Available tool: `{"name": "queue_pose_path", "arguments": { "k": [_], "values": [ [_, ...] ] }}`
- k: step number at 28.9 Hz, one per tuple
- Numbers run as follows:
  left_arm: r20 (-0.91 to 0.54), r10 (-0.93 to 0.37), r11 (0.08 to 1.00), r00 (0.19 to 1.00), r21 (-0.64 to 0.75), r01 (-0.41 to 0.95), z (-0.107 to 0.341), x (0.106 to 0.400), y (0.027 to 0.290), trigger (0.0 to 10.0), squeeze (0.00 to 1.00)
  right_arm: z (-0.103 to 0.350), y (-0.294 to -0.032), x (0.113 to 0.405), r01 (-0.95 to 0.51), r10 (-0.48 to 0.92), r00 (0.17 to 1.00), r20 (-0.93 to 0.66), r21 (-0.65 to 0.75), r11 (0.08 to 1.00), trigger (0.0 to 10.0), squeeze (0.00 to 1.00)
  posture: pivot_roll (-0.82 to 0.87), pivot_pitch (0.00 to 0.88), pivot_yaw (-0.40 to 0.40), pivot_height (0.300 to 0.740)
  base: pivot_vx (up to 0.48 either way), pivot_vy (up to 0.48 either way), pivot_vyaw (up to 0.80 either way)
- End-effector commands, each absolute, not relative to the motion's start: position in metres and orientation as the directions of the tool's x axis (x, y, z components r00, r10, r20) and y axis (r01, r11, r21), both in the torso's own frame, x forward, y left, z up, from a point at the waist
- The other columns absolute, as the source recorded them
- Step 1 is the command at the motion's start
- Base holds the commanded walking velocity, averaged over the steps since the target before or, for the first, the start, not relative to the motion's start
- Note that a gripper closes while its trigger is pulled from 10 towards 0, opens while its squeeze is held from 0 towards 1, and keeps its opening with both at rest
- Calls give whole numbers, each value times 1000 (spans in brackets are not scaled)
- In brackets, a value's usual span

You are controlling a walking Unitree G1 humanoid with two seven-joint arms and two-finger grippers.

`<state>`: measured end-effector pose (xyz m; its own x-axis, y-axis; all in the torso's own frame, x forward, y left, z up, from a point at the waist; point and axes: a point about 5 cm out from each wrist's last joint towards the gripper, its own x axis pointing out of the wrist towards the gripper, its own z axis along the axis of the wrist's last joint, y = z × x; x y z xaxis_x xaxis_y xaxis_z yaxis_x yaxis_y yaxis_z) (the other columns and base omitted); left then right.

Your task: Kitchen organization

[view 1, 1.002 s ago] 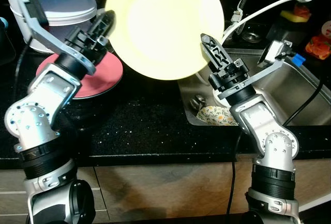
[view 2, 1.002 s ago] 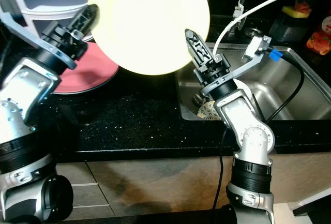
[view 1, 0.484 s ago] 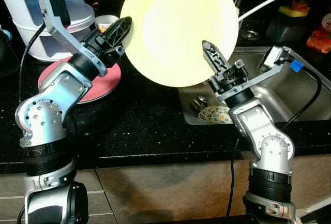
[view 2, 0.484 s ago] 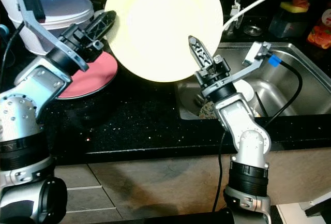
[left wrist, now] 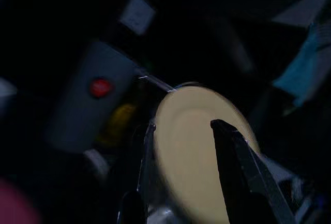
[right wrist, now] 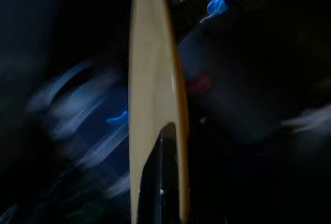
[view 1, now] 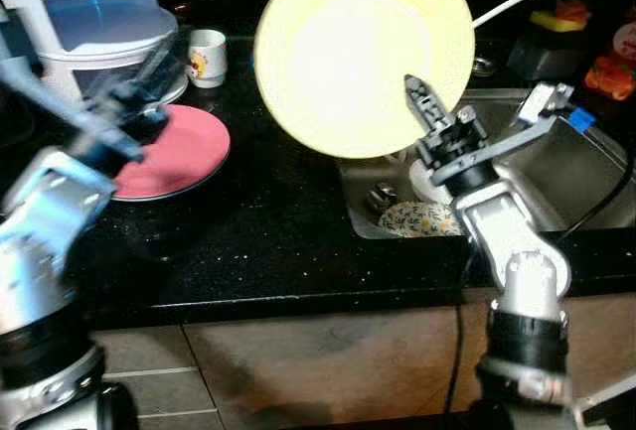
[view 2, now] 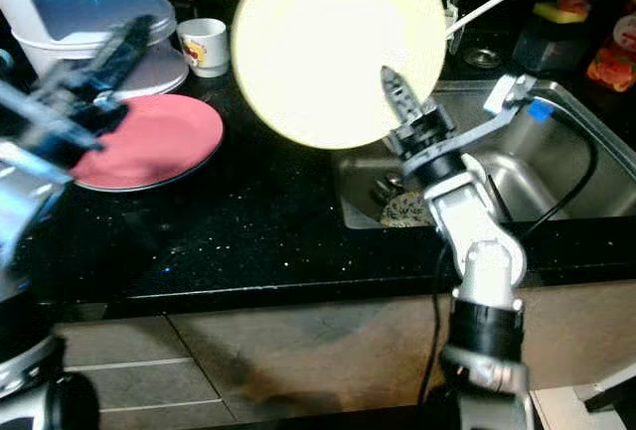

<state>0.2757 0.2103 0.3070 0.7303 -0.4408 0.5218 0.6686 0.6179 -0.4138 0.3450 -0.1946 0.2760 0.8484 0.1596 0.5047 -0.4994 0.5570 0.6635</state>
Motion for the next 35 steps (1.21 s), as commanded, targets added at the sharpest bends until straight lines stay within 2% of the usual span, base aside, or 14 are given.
{"name": "queue_pose_path", "arguments": {
  "k": [1, 4, 6, 9, 16, 17, 19, 20, 25, 26, 30, 32, 33, 35],
  "values": [
    [496, -438, 644, 750, -409, 647, 304, 274, 215, 10000, 0, 275, -221, 352, -380, 19, 873, 487, 656, 653, 10000, 0, 190, 31, -18, 740, 0, 0, 0],
    [465, -419, 673, 780, -418, 610, 298, 276, 215, 10000, 0, 276, -243, 364, -220, -76, 908, 412, 624, 750, 10000, 0, 192, 26, -23, 740, 0, 0, 0],
    [385, -402, 730, 831, -413, 545, 287, 283, 212, 10000, 0, 272, -267, 375, 53, -214, 932, 292, 475, 878, 10000, 0, 190, 20, -30, 740, 0, 0, 0],
    [344, -376, 770, 860, -401, 497, 281, 288, 209, 10000, 0, 258, -281, 378, 219, -302, 931, 207, 345, 913, 10000, 0, 187, 15, -33, 740, 0, 0, 0],
    [289, -332, 809, 898, -402, 428, 274, 290, 213, 10000, 0, 229, -290, 375, 290, -361, 914, 188, 320, 902, 10000, 0, 192, 12, -37, 740, 0, 0, 0],
    [266, -314, 822, 911, -405, 401, 271, 293, 214, 10000, 0, 220, -289, 377, 302, -361, 920, 149, 315, 900, 10000, 173, 186, 4, -27, 740, 0, 0, 0],
    [241, -295, 835, 925, -406, 372, 269, 297, 215, 10000, 0, 210, -287, 380, 317, -361, 927, 104, 296, 901, 10000, 173, 186, 4, -27, 740, 0, 0, 0],
    [226, -261, 853, 939, -402, 334, 267, 302, 216, 10000, 0, 212, -285, 382, 305, -353, 929, 113, 307, 902, 10000, 1000, 189, 0, -25, 740, 0, 0, 0],
    [207, -214, 883, 955, -377, 280, 264, 305, 218, 10000, 0, 254, -288, 378, 216, -364, 857, 366, 385, 897, 10000, 1000, 192, 0, -26, 740, 0, 0, 0],
    [169, -159, 918, 973, -338, 208, 259, 307, 223, 10000, 0, 291, -283, 369, 114, -324, 786, 526, 392, 913, 10000, 0, 192, 0, -23, 740, 0, 0, 0],
    [159, -128, 945, 979, -281, 169, 258, 305, 226, 10000, 0, 334, -264, 351, -32, -207, 680, 704, 311, 950, 10000, 0, 193, 0, -22, 740, 0, 0, 0],
    [156, -136, 970, 978, -179, 164, 261, 303, 225, 10000, 0, 354, -220, 332, -265, 40, 620, 783, 161, 951, 10000, 0, 189, 0, -20, 740, 0, 0, 0],
    [130, -135, 980, 982, -132, 152, 259, 302, 224, 10000, 0, 345, -178, 322, -428, 231, 612, 756, 71, 901, 10000, 0, 186, 0, -18, 740, 0, 0, 0],
    [80, -88, 985, 993, -140, 98, 254, 304, 228, 10000, 0, 319, -154, 326, -469, 271, 671, 690, 113, 876, 10000, 0, 184, 0, -15, 740, 0, 0, 0]
  ]
}}
